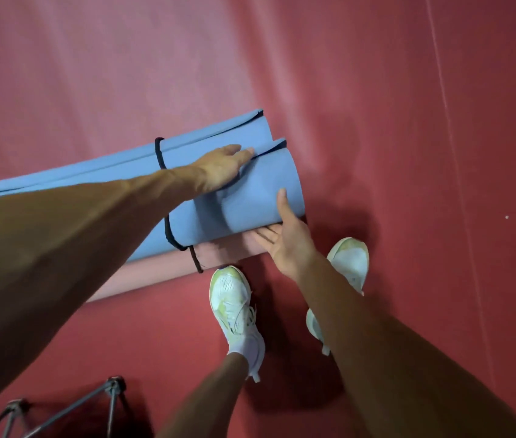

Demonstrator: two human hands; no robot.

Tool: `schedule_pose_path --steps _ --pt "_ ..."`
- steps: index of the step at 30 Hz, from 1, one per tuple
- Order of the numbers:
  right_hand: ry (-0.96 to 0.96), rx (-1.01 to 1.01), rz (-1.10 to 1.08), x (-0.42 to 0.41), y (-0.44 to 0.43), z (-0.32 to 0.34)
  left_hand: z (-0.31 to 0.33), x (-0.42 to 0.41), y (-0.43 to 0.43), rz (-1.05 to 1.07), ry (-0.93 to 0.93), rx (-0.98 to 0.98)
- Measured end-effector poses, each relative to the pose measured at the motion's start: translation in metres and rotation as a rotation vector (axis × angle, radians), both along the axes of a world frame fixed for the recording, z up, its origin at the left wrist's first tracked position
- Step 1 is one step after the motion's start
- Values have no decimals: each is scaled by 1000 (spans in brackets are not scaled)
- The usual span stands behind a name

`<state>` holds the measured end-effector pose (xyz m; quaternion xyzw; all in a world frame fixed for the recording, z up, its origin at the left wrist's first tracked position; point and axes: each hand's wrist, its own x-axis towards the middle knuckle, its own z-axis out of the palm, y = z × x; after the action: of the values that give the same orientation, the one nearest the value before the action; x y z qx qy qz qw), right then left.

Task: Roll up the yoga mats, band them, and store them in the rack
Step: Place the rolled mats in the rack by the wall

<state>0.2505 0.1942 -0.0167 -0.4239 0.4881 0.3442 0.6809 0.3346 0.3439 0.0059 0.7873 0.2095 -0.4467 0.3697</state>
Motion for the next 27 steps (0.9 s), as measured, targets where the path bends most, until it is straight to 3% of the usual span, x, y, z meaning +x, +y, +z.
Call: schedule_pose_path --steps 5,10,16,22,27 --pt "-51 40 -32 -5 -1 4 5 1 -4 -315 -44 125" --pt "-106 57 51 -13 -8 41 45 6 3 -494 14 58" --pt "-290 88 87 -14 -14 107 114 12 17 -378 -54 -116" --pt "-493 -12 167 6 -32 193 206 19 13 -274 -243 -262" --pt "-619 -161 114 21 -66 264 287 34 -25 -336 -406 -384"
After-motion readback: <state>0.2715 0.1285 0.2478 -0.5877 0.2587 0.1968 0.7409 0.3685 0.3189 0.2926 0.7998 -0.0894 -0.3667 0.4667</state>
